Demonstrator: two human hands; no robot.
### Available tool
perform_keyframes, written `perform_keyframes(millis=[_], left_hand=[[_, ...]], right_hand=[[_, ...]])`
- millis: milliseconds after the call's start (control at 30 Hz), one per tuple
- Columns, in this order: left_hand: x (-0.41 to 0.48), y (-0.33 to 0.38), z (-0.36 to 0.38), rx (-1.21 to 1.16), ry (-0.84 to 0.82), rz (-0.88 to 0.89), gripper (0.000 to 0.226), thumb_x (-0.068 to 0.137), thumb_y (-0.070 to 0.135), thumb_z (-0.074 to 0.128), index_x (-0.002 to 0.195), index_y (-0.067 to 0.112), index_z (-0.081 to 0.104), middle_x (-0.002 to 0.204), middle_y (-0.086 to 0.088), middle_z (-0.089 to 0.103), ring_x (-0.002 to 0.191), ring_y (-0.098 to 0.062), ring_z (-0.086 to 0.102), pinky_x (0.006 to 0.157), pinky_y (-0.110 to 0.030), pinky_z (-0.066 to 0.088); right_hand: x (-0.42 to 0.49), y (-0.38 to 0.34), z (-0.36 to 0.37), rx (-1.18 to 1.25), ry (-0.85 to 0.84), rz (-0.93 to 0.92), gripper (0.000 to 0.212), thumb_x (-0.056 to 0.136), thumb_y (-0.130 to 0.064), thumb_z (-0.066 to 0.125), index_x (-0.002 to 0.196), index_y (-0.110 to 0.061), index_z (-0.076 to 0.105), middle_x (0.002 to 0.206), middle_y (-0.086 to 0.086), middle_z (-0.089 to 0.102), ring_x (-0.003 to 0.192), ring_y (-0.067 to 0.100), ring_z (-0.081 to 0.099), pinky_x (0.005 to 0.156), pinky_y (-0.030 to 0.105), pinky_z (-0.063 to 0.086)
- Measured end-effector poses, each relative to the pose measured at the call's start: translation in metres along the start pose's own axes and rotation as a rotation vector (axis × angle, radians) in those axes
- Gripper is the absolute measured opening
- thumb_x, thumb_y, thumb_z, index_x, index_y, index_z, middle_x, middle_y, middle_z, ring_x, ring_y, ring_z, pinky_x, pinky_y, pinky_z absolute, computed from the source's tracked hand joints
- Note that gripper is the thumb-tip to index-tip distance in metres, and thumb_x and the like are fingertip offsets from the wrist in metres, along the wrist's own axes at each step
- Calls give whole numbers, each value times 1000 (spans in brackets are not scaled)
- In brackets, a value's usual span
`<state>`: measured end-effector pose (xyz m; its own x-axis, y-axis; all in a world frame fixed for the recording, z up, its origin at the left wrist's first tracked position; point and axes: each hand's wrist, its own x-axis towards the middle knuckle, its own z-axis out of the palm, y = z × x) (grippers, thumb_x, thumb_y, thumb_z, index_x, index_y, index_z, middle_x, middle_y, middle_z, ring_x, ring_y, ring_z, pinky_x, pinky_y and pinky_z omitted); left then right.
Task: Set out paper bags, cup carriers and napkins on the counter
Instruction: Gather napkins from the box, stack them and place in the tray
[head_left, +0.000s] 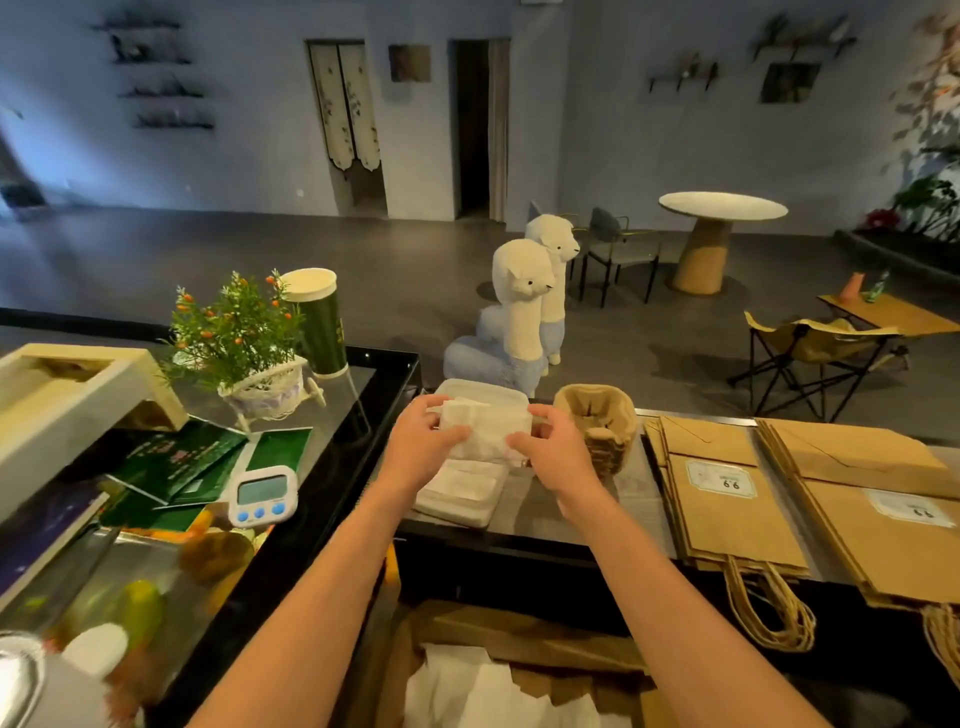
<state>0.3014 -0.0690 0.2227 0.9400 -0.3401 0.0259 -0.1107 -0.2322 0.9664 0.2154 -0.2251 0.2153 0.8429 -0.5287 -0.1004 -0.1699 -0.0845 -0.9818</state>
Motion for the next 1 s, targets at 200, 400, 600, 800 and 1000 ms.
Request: perform_keyframes(millis=[200, 400, 600, 800, 1000], left_hand=[[44, 4, -13, 128, -38, -46, 46, 87, 10, 76, 125, 19, 52, 101, 8, 57, 87, -4, 57, 70, -26, 49], [69, -11, -5, 383, -89, 20, 50, 84, 11, 75, 127, 16, 49, 107, -2, 63, 87, -14, 61, 73, -32, 55], [78, -26, 3, 561, -139, 11, 61, 84, 21, 73, 137, 15, 44, 120, -9, 62, 104, -26, 63, 84, -38, 56], [80, -34, 8, 630, -134, 45, 46, 88, 17, 69, 128, 15, 46, 107, -1, 56, 94, -19, 56, 71, -26, 43], [82, -38, 8, 560, -105, 37, 46, 81, 18, 73, 118, 22, 45, 115, -3, 56, 97, -17, 56, 68, -23, 44]], right_hand=[[22, -15, 19, -139, 16, 3, 56, 91, -13, 70, 139, -21, 43, 131, 7, 57, 113, 23, 60, 78, 28, 54], [37, -16, 34, -674, 83, -132, 65, 88, -25, 71, 143, -21, 37, 137, 6, 47, 119, 27, 54, 86, 35, 48], [46, -15, 51, -931, 63, -157, 59, 89, -26, 67, 141, -24, 40, 137, 6, 44, 109, 29, 60, 74, 33, 43], [49, -13, 60, -1061, -20, -112, 53, 91, -32, 70, 136, -23, 44, 133, 5, 49, 110, 27, 60, 83, 36, 51], [48, -13, 56, -976, -16, -115, 46, 95, -33, 63, 137, -23, 47, 135, 5, 52, 115, 27, 59, 79, 32, 42]])
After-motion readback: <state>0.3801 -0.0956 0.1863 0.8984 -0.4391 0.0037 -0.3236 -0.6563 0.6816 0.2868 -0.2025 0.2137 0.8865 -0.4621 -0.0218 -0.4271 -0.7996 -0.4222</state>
